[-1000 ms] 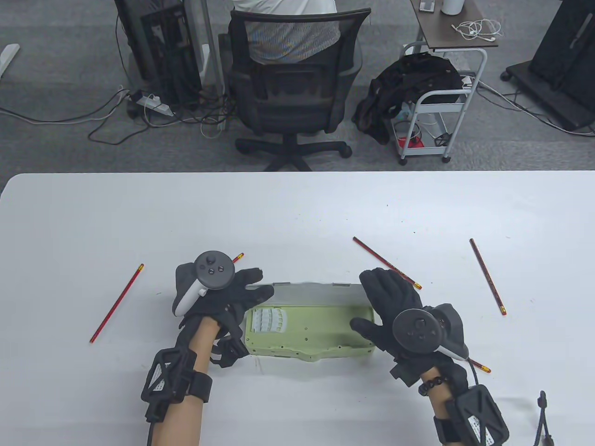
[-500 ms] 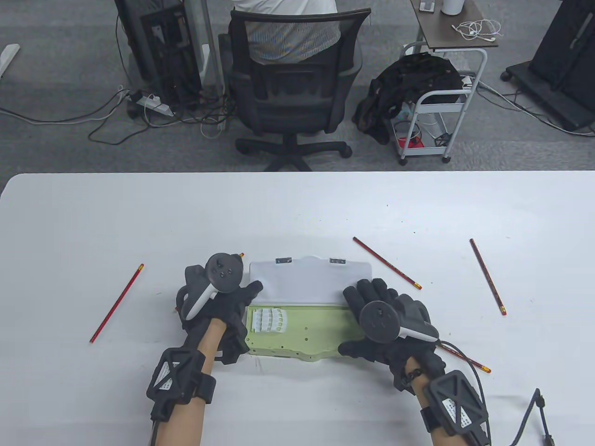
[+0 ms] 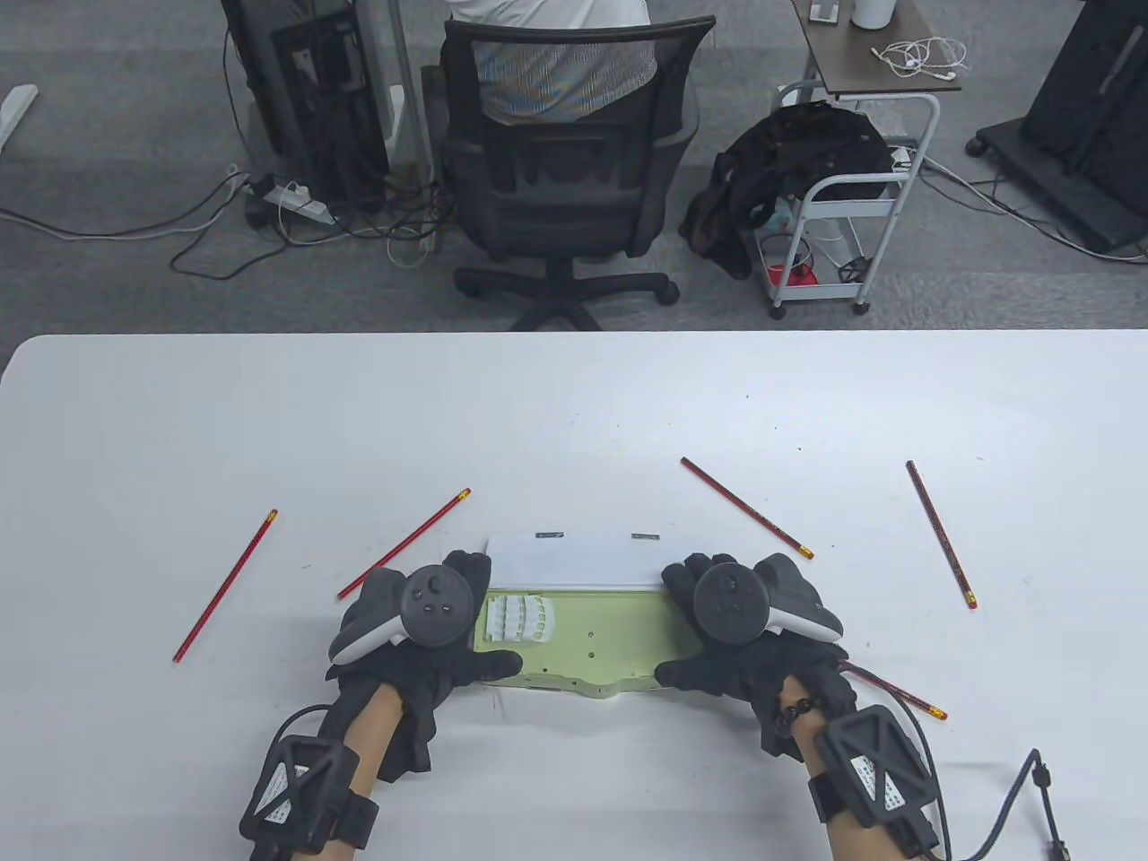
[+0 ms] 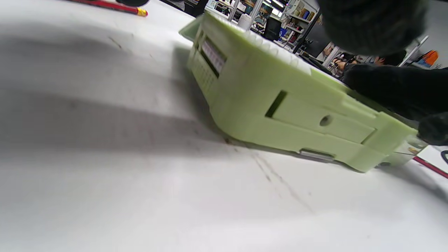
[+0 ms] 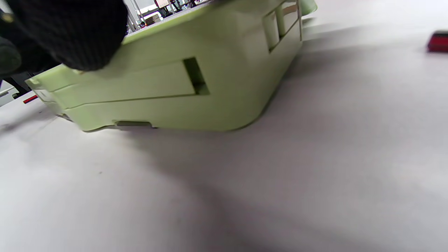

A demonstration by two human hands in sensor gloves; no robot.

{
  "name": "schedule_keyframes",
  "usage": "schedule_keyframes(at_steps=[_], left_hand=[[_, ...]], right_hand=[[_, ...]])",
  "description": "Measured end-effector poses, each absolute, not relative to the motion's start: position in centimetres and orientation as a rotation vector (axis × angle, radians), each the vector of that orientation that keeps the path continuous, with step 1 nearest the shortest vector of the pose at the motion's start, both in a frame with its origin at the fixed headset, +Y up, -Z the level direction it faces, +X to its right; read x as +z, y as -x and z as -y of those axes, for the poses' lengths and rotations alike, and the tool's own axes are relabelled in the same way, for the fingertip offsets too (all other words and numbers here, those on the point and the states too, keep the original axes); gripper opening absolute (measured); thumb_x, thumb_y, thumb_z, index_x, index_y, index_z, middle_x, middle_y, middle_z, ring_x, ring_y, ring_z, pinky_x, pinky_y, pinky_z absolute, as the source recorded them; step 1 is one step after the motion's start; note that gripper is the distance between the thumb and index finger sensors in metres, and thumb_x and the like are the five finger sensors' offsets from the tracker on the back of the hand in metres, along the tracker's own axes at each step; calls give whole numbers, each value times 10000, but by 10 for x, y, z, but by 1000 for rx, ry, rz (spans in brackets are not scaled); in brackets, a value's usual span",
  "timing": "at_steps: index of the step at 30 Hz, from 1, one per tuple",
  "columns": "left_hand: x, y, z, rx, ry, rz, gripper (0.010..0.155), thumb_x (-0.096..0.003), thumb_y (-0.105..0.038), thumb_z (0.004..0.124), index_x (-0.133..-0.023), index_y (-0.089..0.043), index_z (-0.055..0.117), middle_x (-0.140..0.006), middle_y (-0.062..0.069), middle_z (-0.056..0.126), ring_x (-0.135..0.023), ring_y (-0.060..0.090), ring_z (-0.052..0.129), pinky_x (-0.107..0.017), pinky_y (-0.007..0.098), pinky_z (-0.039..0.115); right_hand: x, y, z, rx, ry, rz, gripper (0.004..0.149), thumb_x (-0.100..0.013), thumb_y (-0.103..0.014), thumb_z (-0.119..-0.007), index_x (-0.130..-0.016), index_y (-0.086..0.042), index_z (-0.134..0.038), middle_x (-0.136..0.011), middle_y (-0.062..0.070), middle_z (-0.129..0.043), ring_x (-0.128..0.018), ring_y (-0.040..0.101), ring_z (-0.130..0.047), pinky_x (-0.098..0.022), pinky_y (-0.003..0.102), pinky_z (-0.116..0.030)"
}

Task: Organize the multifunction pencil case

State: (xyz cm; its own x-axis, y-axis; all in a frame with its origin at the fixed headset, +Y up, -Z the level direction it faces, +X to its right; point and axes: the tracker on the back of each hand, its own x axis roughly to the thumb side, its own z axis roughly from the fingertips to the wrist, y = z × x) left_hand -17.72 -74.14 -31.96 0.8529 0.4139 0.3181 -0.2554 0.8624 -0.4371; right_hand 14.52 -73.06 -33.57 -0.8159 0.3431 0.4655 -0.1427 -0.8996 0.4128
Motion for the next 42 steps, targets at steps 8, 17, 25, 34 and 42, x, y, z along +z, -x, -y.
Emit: schedule_keyframes(at_steps=[8,17,25,34,42], left_hand=[[-321,177,746,305,416,424,1132,-384,-651,731,-1162,-39,182,-1243,300,250,-1093,625,368,-680,793,428],[-321,177,745,263,422,432,1160,-350,-657,747,-1162,-45,190,-1250,293,288,-1105,605,414,-683,793,449],[-320,175,745,248,402,434,1162,-341,-660,749,-1164,-43,208,-1247,295,320,-1104,601,436,-683,789,459],[-321,175,745,239,410,425,1161,-341,-668,743,-1164,-50,205,-1250,285,327,-1106,597,442,-684,790,459],[-321,175,745,236,415,425,1161,-342,-668,742,-1165,-52,202,-1251,287,326,-1108,598,437,-684,793,455]], right_hand=[[-337,-146,731,2702,-793,-539,1042,-461,-590,-761,-1127,14,-235,-1108,380,-192,-976,684,-253,-684,746,-355],[-336,-147,730,2718,-800,-508,1031,-459,-588,-755,-1129,9,-247,-1109,377,-191,-975,686,-263,-678,753,-355],[-331,-170,699,2745,-678,-271,916,-467,-551,-730,-1116,9,-408,-1114,360,-361,-976,681,-386,-675,754,-418],[-322,-234,669,3007,-409,-120,757,-460,-502,-755,-1046,-42,-625,-1049,301,-632,-930,591,-669,-670,692,-602],[-298,-283,693,3191,-239,-181,616,-443,-444,-827,-944,-92,-767,-953,221,-795,-851,499,-826,-642,625,-714]])
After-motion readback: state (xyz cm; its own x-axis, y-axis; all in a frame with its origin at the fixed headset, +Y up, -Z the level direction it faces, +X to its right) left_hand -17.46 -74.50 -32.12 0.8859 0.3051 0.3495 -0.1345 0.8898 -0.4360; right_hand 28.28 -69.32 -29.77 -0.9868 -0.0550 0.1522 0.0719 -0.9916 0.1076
